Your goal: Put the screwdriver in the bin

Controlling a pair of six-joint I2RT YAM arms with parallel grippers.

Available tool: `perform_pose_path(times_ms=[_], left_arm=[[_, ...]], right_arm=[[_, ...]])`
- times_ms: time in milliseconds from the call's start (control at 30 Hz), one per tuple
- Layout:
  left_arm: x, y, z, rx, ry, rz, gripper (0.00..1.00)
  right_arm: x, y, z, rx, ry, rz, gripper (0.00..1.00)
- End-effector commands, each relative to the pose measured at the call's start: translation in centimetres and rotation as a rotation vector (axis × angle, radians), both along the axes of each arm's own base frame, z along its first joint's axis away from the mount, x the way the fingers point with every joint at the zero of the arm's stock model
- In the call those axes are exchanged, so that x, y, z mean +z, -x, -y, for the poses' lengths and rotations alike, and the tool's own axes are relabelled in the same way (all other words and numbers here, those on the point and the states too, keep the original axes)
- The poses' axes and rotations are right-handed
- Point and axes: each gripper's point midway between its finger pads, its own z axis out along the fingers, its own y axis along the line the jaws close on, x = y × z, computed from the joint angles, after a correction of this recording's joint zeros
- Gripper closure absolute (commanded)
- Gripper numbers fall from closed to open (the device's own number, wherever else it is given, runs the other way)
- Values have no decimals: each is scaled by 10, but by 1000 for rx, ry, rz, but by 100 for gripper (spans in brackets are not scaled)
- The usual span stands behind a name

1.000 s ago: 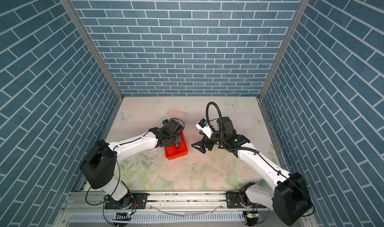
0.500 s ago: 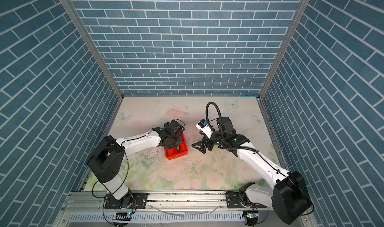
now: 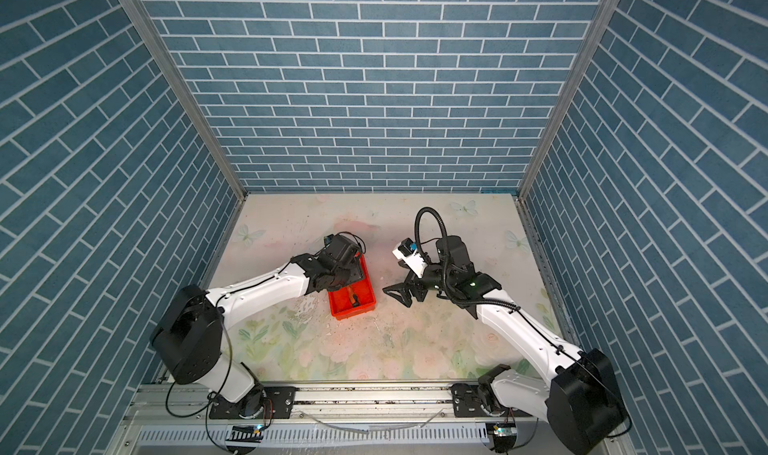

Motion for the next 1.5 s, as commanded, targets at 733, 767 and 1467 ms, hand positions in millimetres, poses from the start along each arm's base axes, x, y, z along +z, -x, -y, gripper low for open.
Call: perform_pose_path(times_ms=[733, 767, 1467], left_arm=[[98, -11, -151, -112, -494, 622, 0], [92, -11, -161, -100, -515, 614, 0], [10, -43, -246, 0, -649, 679, 0]], right_arm=[[27, -126, 199, -1004, -75, 273, 1], [23, -129, 214, -1082, -56, 292, 1], [-88, -137, 303, -1422, 101, 235, 1]])
